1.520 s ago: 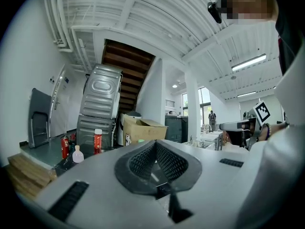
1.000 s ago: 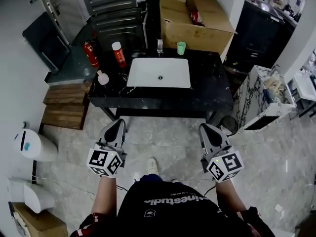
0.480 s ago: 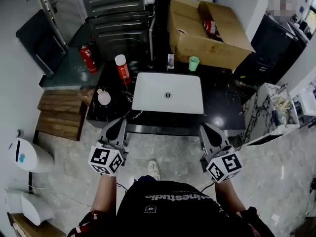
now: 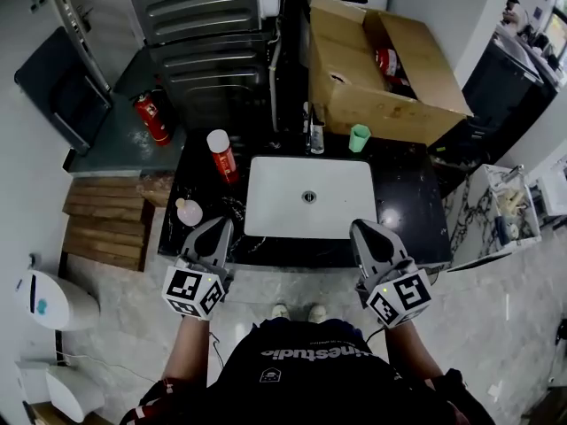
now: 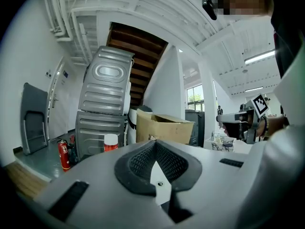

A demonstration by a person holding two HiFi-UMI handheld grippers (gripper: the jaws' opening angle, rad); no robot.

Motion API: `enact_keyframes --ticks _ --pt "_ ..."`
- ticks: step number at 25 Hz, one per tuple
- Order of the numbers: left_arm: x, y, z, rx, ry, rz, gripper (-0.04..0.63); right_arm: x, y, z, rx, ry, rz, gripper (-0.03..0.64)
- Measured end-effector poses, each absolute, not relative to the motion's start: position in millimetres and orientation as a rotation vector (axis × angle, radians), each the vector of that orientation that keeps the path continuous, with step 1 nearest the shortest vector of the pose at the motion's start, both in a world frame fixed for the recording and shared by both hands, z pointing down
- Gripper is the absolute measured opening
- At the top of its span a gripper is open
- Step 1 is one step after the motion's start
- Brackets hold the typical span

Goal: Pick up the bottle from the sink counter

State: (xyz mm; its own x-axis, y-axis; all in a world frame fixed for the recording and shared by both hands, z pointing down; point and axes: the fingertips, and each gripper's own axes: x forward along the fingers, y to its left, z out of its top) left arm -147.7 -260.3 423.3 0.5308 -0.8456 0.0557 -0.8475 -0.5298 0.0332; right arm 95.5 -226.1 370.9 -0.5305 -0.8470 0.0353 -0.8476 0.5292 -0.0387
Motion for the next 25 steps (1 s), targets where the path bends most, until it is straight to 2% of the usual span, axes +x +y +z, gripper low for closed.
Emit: enact_keyframes --ticks 10,13,16,21,25 --pt "-184 -291 454 2.511 -1.727 0.083 0.025 50 -273 382 1.244 -2.869 0.126 0.038" --pt "-211 -299 474 2.426 -1.812 0.123 0.151 24 -277 395 1.125 -2.893 0.152 0.038" --pt "-246 -311 497 2.323 -1.912 0.157 0.210 2 -281 405 1.033 -2.906 0.172 0.038" --pt "-302 -341 541 2.140 -2.044 0.189 0.273 -16 -292 407 0.984 -2.904 0.174 0.038" --pt "-320 -366 574 2.063 -2.074 0.224 0.293 -18 -298 416 0.990 -2.875 0.195 0.038"
